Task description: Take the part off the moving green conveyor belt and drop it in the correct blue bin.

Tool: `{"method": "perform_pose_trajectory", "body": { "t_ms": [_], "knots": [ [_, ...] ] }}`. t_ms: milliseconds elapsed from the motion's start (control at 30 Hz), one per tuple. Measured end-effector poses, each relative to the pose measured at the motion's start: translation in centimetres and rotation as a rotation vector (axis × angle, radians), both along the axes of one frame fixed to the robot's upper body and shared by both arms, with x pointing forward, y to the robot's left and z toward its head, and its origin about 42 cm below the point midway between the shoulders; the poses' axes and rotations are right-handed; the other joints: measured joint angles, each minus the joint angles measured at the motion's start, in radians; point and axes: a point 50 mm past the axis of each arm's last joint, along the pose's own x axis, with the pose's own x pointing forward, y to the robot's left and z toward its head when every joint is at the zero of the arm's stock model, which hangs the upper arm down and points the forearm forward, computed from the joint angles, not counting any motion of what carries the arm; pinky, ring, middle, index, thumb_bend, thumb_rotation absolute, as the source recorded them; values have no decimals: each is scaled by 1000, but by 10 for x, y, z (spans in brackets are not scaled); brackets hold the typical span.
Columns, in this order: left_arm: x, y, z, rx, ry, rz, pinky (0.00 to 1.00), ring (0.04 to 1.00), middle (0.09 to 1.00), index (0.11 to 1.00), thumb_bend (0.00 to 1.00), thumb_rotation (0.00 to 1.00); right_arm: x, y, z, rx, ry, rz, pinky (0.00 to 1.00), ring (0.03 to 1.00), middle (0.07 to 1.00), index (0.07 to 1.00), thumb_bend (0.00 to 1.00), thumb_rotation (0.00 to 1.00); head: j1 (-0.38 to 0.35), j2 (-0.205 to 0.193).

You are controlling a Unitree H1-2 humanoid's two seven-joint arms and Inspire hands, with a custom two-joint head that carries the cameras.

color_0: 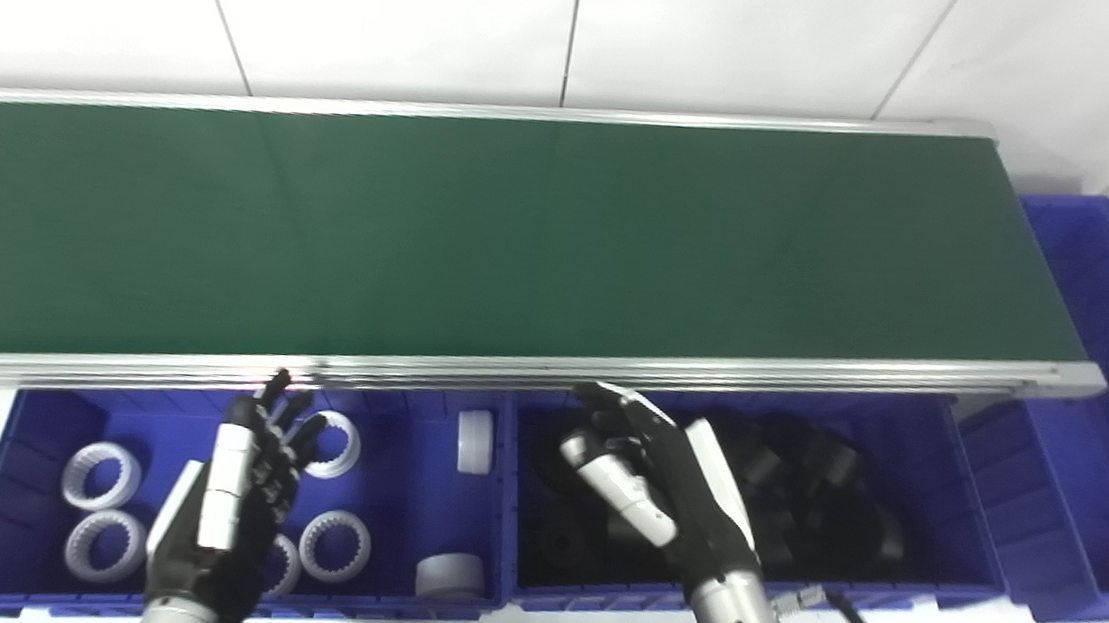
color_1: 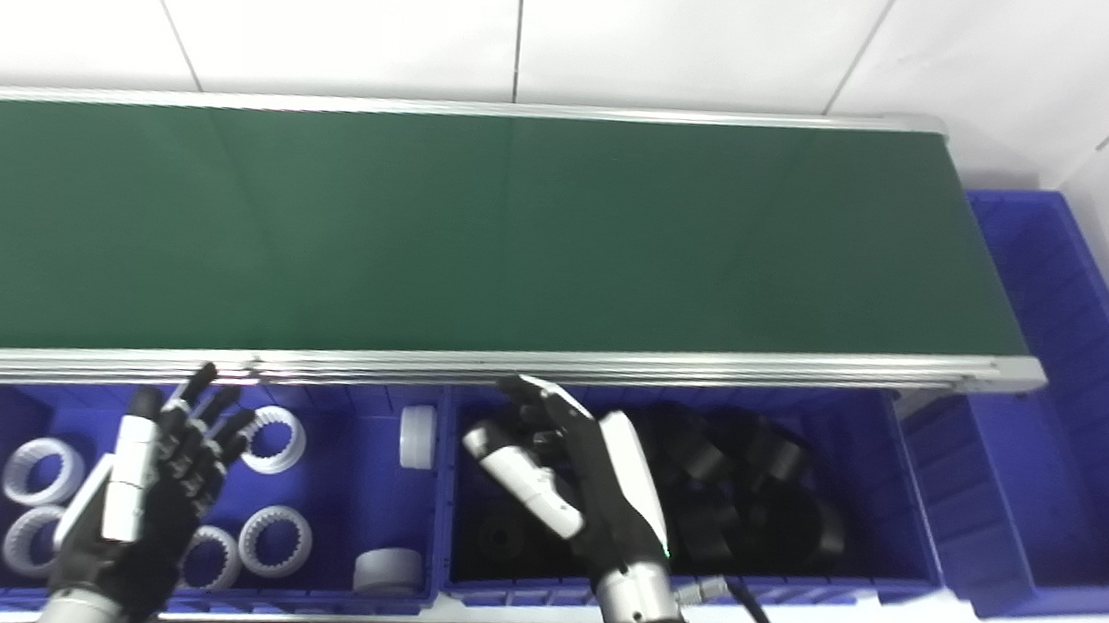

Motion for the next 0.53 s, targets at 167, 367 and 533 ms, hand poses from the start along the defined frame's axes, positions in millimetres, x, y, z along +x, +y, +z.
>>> {"method": "perform_pose_trajectory", "body": {
  "t_ms": [167, 367, 533],
  "knots": [
    [-5, -18, 5, 6, -122, 72, 951, 933, 964, 1000, 712, 890, -15, -10, -36, 188, -38, -173, 759, 802, 809, 771, 834, 927, 63, -57],
    [-3, -26, 9, 74, -297, 98, 979, 985, 998, 1000, 692, 929, -29, -7, -59, 234, -112, -263, 787, 818, 853, 825, 830, 957, 88, -94],
    [-5, -25, 12, 168, -449, 102, 976, 1000, 1000, 1000, 681, 951, -26, -3, -52, 247, -276, -281, 777, 824, 875, 872, 871, 950, 88, -112]
  ]
}}
